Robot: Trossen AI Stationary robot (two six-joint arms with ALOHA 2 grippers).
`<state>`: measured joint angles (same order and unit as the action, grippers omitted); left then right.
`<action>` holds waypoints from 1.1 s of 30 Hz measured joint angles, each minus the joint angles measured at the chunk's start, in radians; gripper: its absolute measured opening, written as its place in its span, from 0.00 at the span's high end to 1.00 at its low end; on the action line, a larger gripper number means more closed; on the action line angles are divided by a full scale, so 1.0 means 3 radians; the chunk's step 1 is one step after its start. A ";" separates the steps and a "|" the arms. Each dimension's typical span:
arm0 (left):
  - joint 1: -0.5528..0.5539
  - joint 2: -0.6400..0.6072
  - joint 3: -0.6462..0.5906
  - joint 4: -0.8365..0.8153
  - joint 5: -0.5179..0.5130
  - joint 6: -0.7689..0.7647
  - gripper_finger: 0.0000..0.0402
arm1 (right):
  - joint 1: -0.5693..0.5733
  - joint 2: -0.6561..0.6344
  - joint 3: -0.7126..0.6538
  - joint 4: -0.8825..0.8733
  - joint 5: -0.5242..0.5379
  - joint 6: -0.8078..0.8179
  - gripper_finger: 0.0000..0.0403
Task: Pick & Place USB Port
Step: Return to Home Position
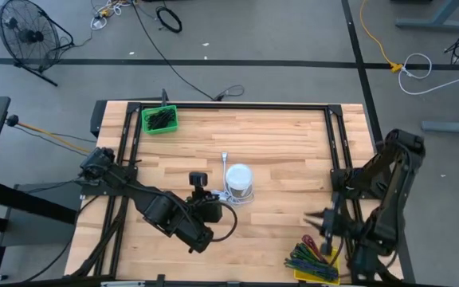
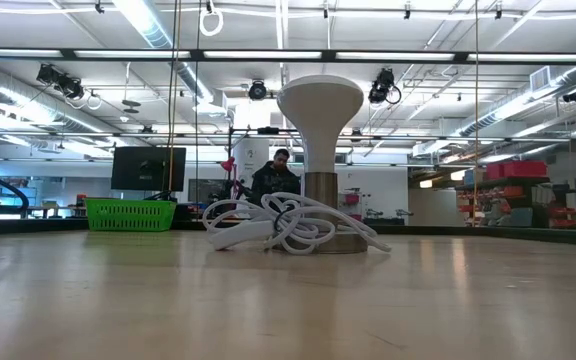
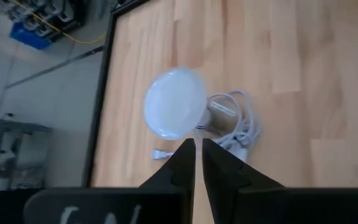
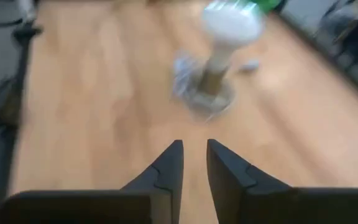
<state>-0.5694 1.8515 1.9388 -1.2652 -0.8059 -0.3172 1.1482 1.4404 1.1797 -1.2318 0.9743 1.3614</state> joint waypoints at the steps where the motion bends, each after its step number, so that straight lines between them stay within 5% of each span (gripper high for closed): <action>1: 0.0017 0.0000 0.0000 0.0000 -0.0025 0.0052 0.92 | -0.0049 -0.0054 0.0000 -0.0102 0.0086 -0.0024 0.82; 6: 0.0167 0.0000 0.0000 0.0002 -0.0106 0.0309 0.95 | -0.0331 -0.0266 0.0000 -0.0500 0.0415 -0.0104 0.83; 13: 0.0386 0.0000 -0.0001 0.0244 0.0033 0.0760 0.98 | -0.0672 -0.0557 -0.0250 -0.0342 0.0860 -0.0617 0.83; 23: 0.0919 0.0001 -0.0001 0.0918 0.0877 0.1476 0.97 | -0.1033 -0.1260 -0.1137 0.0152 0.0922 -0.0730 0.88; 33: 0.1552 -0.0032 -0.0259 0.1821 0.2261 0.1907 0.97 | -0.1032 -0.2180 -0.1907 0.0918 0.0915 -0.1140 0.99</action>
<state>-0.1038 1.8419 1.8612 -0.7187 -0.1274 0.2549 0.8387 0.7864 0.6077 -0.9563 1.2486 1.0194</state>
